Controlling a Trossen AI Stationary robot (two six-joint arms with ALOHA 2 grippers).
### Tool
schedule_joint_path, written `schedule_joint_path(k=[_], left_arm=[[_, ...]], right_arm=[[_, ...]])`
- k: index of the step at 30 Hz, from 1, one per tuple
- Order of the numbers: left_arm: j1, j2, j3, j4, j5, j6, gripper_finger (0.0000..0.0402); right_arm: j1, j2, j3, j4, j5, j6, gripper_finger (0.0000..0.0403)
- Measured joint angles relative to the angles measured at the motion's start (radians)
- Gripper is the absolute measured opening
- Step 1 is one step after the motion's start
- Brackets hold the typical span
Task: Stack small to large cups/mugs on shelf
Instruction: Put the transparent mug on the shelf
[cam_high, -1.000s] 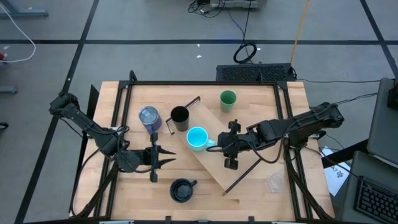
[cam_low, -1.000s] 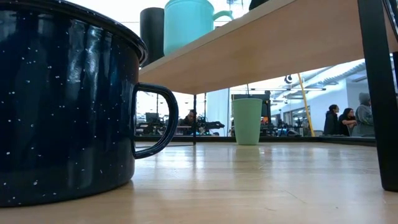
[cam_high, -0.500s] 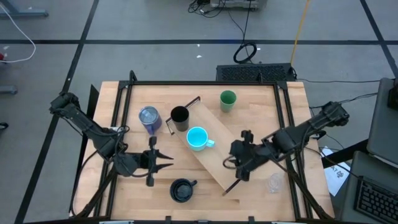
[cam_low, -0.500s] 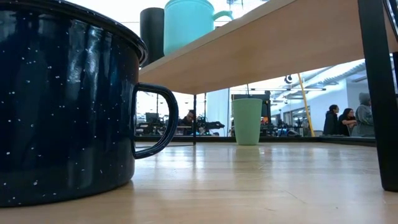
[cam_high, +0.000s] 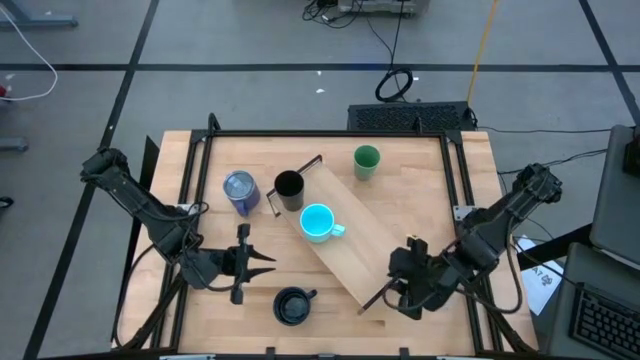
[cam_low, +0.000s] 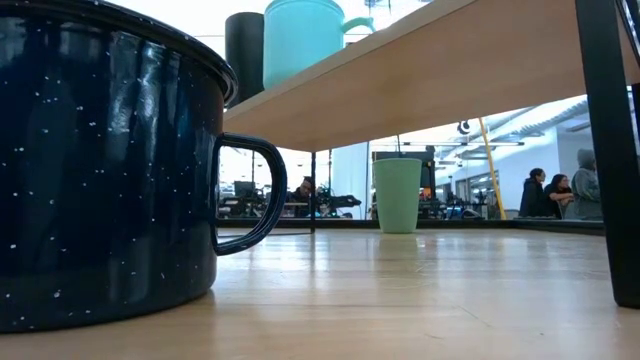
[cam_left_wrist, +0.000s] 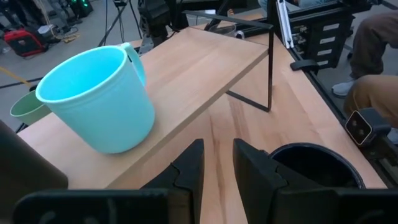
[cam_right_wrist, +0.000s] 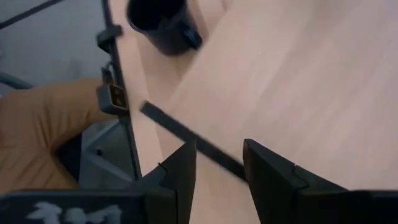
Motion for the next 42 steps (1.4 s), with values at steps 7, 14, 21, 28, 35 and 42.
schedule_joint_path(k=[7,14,21,28,35,42], left_arm=[[0.000,0.000,0.000,-0.029,0.000,0.001,0.0088],[0.000,0.000,0.000,-0.031,0.000,0.025,0.0088],[0.000,0.001,0.000,-0.032,0.000,0.034,0.0088],[0.000,0.001,0.000,-0.032,-0.001,0.047,0.0088],[0.010,0.001,0.000,-0.032,-0.001,0.054,0.0088],[0.012,0.001,0.000,-0.032,-0.001,0.061,0.0088]], right_arm=[[0.042,0.000,0.000,-0.132,-0.097,0.229,0.0125],[0.068,-0.027,0.000,-0.165,-0.175,0.339,0.0125],[0.122,-0.040,0.001,-0.284,-0.205,0.453,0.0125],[0.197,-0.015,0.000,-0.336,-0.231,0.590,0.0125],[0.238,0.036,0.000,-0.344,-0.256,0.751,0.0125],[0.252,0.098,-0.001,-0.350,-0.328,0.649,0.0125]])
